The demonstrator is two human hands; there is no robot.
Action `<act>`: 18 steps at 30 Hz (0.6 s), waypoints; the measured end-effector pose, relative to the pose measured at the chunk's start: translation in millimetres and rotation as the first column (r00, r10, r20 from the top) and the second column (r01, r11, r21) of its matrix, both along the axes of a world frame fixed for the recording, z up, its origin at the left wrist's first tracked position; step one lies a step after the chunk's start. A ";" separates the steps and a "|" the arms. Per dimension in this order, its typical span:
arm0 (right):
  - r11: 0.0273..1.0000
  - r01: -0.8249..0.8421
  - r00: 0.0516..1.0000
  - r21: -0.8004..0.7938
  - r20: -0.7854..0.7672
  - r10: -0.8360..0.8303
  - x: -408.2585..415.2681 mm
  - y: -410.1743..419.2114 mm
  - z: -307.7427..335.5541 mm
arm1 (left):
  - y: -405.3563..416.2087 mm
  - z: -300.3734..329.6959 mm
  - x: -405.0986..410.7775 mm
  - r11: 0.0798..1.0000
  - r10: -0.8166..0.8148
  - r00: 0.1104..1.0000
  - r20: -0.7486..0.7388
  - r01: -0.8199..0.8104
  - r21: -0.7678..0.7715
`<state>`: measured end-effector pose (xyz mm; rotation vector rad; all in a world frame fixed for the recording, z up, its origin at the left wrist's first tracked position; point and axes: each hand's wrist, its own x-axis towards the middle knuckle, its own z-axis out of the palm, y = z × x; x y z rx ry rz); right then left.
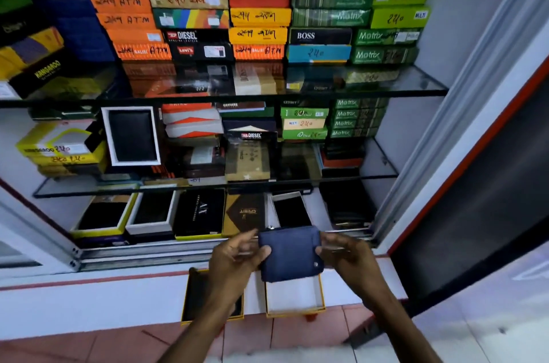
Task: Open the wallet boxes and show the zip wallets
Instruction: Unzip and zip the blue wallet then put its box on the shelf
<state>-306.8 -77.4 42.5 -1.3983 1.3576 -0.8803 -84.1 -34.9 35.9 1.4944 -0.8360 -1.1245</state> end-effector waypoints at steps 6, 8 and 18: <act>0.984 0.013 0.969 0.176 -0.246 0.031 -1.7 5.4 -52.6 | 1.9 -66.6 -16.8 0.967 0.001 0.989 0.149 -0.039 0.252; 0.978 0.020 0.952 0.206 -0.302 0.044 2.1 4.7 -65.2 | 2.5 -77.3 -20.9 0.962 -0.054 0.971 0.231 -0.011 0.273; 0.941 0.147 0.939 0.304 -0.342 -0.036 8.3 2.4 -98.1 | -1.3 -94.8 -34.5 0.916 -0.203 0.880 0.429 0.016 0.401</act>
